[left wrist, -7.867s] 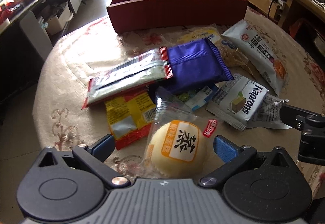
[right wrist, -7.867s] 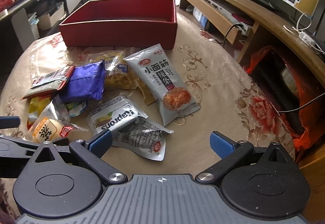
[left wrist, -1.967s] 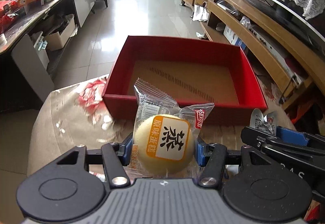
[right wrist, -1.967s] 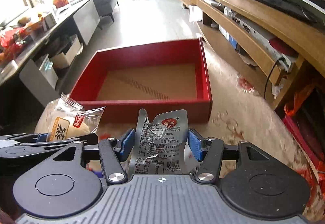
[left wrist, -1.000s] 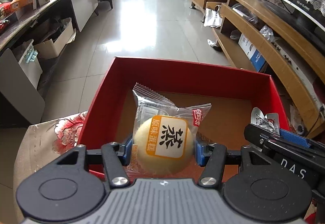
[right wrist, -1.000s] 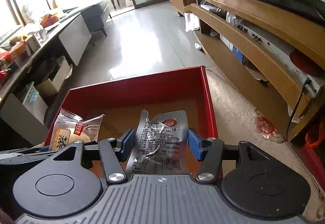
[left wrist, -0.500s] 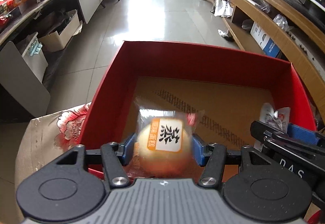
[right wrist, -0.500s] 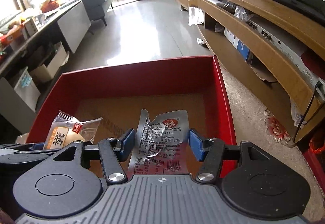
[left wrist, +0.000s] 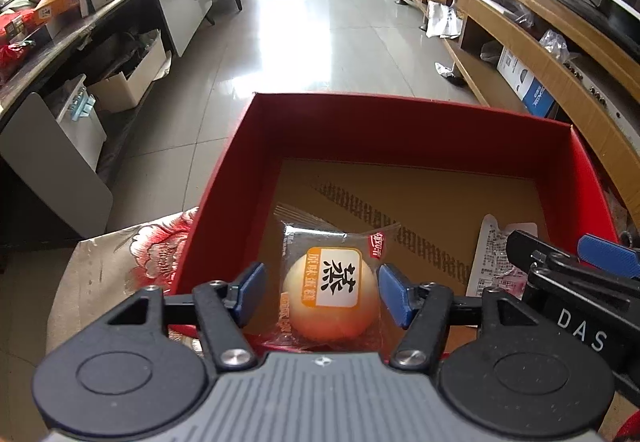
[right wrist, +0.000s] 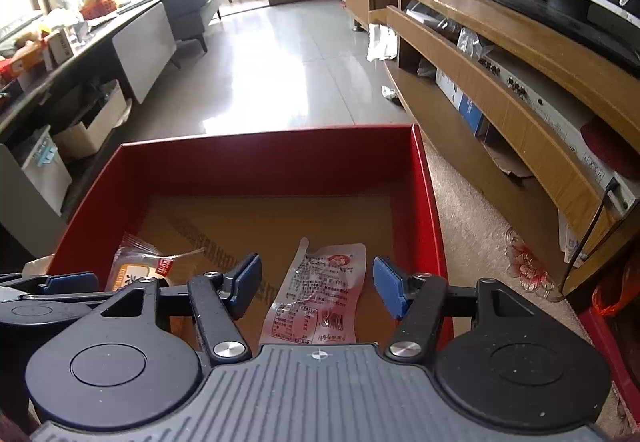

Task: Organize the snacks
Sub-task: 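Open both tools to drop the bun and foil packet into the box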

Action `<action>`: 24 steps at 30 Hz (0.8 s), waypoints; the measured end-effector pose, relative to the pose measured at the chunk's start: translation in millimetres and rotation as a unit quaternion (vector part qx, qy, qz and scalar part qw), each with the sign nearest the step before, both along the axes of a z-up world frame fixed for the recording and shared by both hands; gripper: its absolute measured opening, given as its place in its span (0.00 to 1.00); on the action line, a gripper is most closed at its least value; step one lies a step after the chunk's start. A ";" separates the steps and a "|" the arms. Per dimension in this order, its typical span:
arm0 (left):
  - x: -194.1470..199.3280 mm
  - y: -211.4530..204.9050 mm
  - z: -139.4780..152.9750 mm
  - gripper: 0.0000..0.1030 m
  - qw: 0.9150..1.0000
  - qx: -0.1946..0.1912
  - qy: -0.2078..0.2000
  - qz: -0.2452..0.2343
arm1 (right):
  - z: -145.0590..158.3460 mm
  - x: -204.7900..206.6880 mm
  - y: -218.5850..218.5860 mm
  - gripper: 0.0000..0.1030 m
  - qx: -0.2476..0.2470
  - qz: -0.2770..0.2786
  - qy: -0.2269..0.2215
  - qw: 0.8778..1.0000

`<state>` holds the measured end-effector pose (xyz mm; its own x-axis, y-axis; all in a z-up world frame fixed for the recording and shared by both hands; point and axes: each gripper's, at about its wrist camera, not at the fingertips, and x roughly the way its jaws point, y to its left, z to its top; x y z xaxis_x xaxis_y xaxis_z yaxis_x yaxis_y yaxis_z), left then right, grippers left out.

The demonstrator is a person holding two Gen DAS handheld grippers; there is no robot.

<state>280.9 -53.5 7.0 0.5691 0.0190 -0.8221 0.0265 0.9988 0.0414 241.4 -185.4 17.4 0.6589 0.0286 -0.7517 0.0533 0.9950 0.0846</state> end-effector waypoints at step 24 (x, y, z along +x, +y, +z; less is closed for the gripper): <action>-71.4 27.1 39.6 0.66 0.999 -0.039 -0.014 0.003 | 44.9 -51.0 9.1 0.70 -0.031 0.007 -0.028 0.999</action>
<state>209.5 -26.5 46.5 0.5927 -0.0400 -0.8044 0.0195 0.9992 -0.0352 190.3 -176.3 62.3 0.6994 -0.0074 -0.7147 0.0362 0.9990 0.0251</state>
